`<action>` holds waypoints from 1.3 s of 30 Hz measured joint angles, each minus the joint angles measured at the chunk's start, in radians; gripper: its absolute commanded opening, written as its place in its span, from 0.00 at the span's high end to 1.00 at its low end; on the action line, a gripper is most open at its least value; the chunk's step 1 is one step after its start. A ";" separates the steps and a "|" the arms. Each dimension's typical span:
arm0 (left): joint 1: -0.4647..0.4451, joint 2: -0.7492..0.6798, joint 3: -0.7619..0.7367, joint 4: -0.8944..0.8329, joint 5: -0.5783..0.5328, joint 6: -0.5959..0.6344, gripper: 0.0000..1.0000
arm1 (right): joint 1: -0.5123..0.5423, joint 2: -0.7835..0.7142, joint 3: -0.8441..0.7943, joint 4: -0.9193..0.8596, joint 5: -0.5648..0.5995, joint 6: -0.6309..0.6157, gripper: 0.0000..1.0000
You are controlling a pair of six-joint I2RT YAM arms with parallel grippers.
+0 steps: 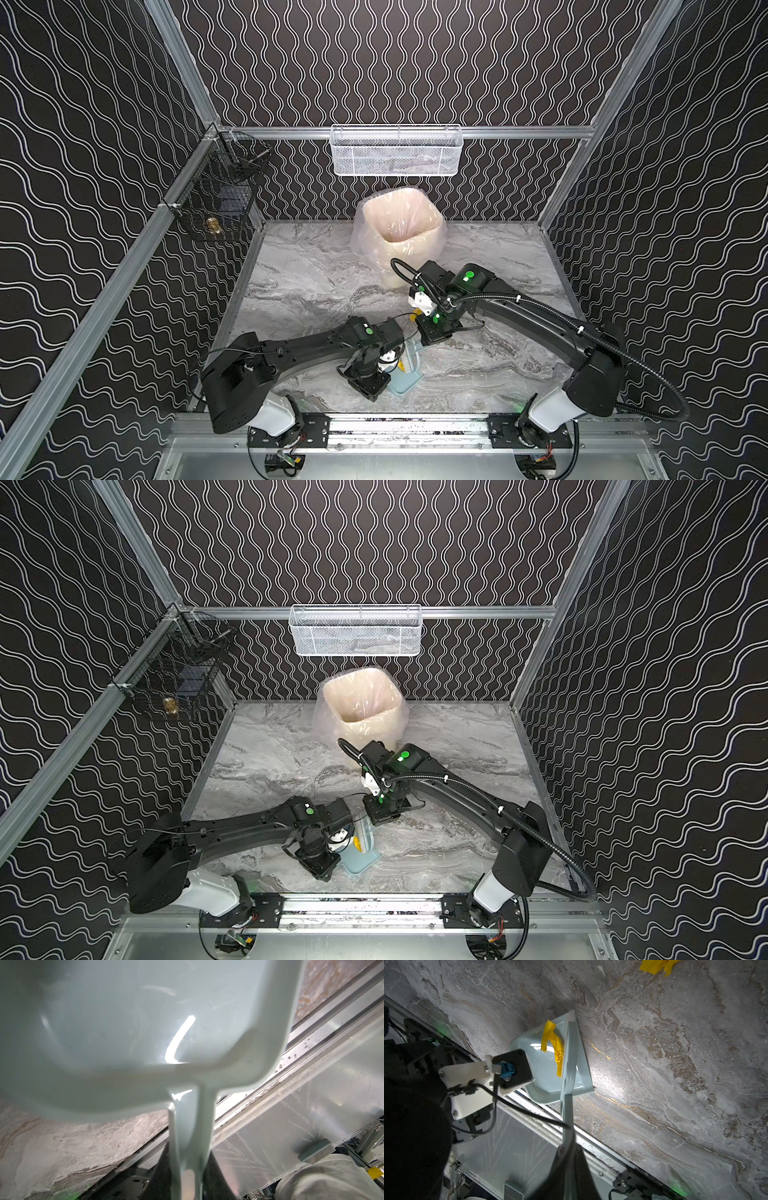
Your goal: Sweep away the paper scraps from the table
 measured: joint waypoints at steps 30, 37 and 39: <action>0.015 -0.028 -0.074 0.113 -0.032 -0.126 1.00 | -0.193 0.095 0.108 -0.068 0.229 -0.194 1.00; 0.074 -0.016 -0.072 0.115 -0.011 -0.121 1.00 | -0.127 0.088 0.055 -0.080 0.227 -0.212 1.00; 0.088 -0.015 -0.071 0.115 -0.009 -0.117 1.00 | -0.108 0.107 0.058 -0.084 0.222 -0.212 1.00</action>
